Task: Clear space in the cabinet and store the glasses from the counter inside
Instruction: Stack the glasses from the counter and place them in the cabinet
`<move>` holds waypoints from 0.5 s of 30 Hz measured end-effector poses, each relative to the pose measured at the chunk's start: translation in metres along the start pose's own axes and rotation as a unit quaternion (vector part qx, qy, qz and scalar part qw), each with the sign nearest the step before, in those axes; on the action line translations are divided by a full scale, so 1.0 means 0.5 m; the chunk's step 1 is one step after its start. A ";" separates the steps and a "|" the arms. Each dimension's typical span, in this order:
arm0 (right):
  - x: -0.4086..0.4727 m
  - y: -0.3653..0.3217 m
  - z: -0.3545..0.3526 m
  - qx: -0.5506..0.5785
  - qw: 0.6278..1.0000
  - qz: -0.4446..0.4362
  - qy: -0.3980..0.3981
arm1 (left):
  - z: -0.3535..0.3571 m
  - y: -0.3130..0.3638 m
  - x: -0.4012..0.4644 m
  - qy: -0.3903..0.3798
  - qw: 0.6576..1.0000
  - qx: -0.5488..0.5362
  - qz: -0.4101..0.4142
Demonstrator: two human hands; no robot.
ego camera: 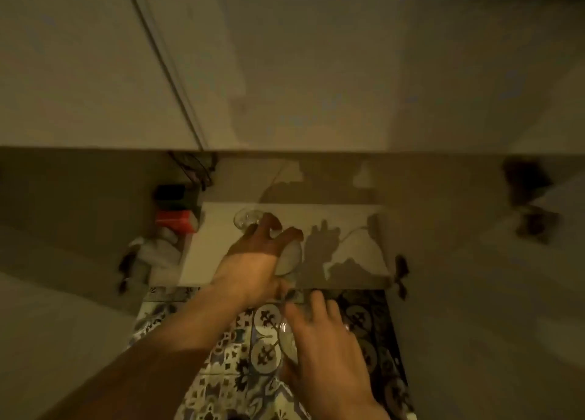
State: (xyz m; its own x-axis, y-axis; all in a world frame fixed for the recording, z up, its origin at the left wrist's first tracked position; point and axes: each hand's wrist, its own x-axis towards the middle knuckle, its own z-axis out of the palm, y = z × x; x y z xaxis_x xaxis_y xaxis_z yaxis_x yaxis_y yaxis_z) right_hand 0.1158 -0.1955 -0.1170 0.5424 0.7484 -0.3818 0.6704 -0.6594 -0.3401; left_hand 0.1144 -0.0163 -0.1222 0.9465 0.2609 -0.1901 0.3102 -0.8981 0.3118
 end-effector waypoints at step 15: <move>0.442 0.158 0.373 0.009 0.989 -0.015 0.145 | 0.365 -0.311 0.381 0.070 0.997 0.015 0.001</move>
State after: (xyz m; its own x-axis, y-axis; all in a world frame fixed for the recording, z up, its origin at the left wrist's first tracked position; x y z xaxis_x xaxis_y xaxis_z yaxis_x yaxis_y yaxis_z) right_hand 0.1940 -0.0956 -0.3883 0.6468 0.7549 -0.1086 0.6806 -0.6355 -0.3646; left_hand 0.2302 0.1085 -0.3770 0.9509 0.3044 -0.0567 0.3077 -0.9082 0.2838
